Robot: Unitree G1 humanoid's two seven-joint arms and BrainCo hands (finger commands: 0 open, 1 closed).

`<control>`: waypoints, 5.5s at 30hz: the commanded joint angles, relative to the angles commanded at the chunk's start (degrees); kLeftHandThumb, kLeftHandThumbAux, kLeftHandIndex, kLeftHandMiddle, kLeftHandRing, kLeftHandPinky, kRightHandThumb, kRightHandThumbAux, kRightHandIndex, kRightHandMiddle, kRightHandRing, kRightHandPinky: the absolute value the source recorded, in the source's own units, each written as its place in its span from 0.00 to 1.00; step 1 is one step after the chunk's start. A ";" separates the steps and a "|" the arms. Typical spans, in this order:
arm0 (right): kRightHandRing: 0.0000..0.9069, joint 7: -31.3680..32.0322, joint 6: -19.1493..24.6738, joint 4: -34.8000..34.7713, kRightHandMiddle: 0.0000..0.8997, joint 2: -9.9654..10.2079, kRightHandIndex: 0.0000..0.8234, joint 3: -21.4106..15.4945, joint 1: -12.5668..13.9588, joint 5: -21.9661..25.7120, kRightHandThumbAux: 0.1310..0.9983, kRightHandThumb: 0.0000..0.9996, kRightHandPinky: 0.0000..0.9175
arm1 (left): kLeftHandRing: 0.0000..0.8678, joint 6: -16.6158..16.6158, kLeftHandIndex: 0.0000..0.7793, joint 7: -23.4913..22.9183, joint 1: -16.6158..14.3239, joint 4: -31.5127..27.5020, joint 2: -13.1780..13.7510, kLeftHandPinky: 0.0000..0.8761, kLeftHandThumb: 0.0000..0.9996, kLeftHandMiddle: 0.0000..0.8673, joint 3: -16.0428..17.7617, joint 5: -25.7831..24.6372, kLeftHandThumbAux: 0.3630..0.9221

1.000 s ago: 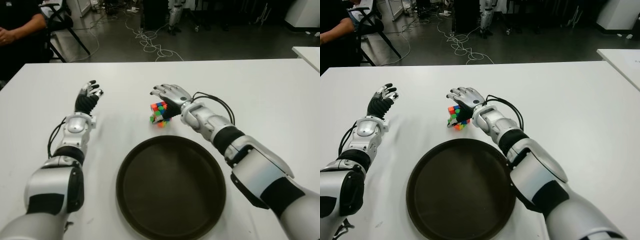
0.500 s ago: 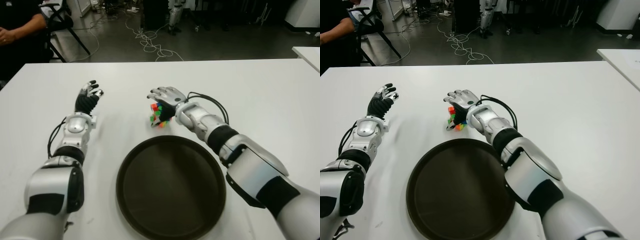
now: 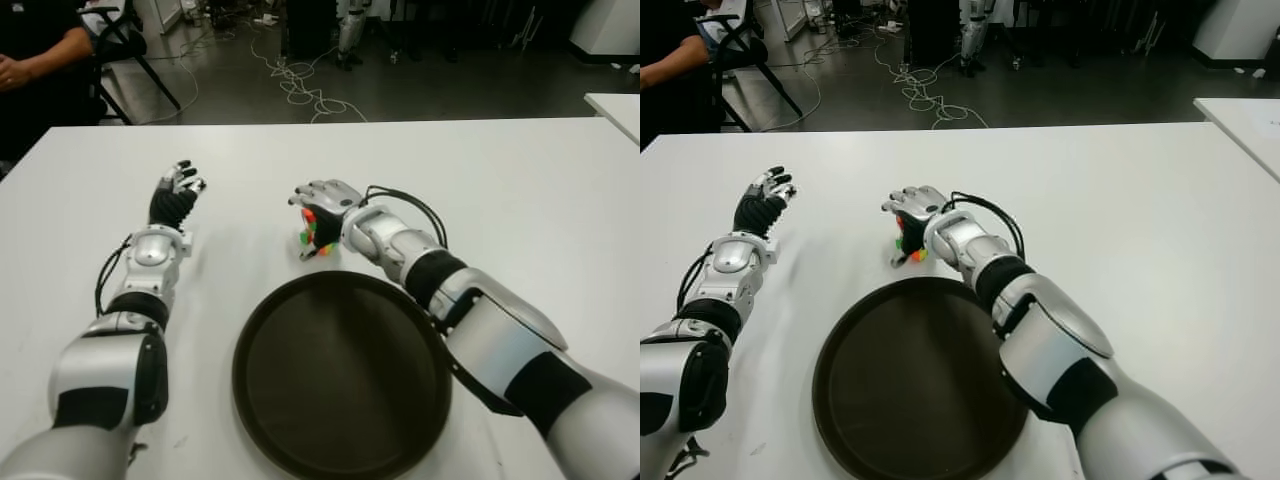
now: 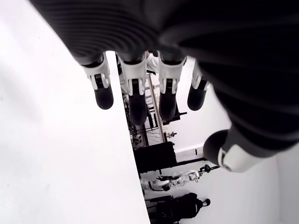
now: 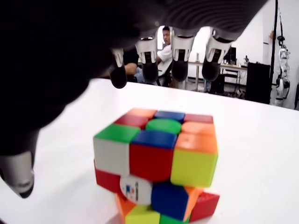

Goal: Pick up the Rubik's Cube and put it in the plate

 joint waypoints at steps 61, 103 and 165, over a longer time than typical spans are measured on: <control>0.00 -3.13 -0.34 1.26 0.00 -0.12 0.00 -2.26 2.96 1.58 0.59 0.00 0.03 | 0.16 -0.38 0.10 -0.52 0.12 -0.06 0.26 0.11 0.14 0.18 0.56 -0.38 0.35; 0.00 -3.49 -0.37 1.81 0.00 -1.73 0.00 -4.96 2.87 2.50 0.63 0.00 0.04 | 0.14 -0.30 0.11 -0.55 0.12 -0.16 0.18 0.10 0.13 0.17 0.48 -0.33 0.37; 0.08 -6.47 -0.18 1.95 0.04 -0.68 0.04 -0.64 4.09 1.22 0.66 0.00 0.17 | 0.15 -0.84 0.10 -0.86 0.25 -0.24 0.09 0.12 0.15 0.18 0.59 -0.62 0.37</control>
